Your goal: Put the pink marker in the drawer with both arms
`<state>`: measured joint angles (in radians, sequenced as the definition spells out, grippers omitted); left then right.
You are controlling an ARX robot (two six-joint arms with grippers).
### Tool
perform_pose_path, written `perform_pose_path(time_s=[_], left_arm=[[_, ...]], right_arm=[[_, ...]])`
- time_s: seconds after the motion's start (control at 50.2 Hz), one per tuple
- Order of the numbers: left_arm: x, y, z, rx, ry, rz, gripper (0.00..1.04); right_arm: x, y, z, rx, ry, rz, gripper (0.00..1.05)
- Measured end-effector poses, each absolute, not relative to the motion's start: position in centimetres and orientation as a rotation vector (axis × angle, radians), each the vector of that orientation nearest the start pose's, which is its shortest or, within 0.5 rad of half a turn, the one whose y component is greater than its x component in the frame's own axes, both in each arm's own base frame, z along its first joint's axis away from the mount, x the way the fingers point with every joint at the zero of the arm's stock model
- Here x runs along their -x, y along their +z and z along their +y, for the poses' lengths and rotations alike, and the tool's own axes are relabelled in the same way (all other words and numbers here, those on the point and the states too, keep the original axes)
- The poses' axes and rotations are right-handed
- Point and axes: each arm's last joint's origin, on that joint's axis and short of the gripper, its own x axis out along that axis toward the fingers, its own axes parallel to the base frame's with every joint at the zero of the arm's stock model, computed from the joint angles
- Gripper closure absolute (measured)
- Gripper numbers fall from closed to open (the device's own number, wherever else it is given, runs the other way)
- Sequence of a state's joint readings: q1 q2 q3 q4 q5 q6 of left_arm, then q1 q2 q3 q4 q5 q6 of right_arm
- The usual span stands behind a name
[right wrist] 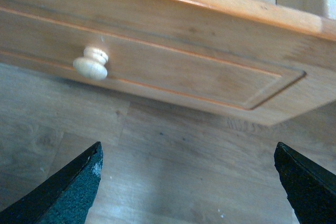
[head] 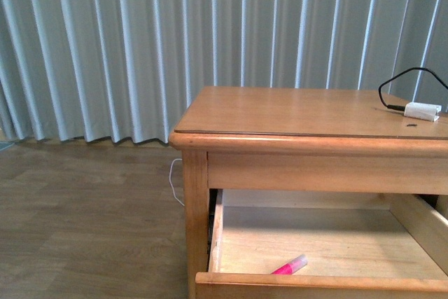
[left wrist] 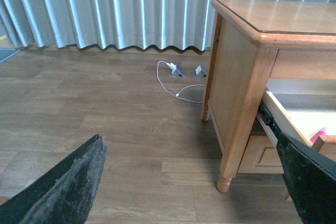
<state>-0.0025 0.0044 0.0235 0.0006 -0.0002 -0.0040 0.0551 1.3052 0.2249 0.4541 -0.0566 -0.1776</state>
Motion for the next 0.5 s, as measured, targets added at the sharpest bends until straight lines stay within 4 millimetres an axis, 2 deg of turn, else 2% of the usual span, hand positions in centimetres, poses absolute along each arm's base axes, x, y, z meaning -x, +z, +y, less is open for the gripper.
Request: perform_pose_path(time_s=[0.179, 0.319, 0.498], left_arm=[[-9.6, 17.1, 0.0, 0.004, -0.002, -0.020, 0.06], [-9.6, 17.1, 0.0, 0.004, -0.002, -0.020, 0.06], [-9.6, 17.1, 0.0, 0.004, -0.002, -0.020, 0.06]], right_arm=[[-23.2, 9.9, 2.4, 0.154, 0.130, 0.564, 0.09], [-25.2, 8.7, 3.0, 0.126, 0.084, 0.541, 0.09], [-28.6, 8.0, 4.0, 0.107, 0.029, 0.490, 0.09]])
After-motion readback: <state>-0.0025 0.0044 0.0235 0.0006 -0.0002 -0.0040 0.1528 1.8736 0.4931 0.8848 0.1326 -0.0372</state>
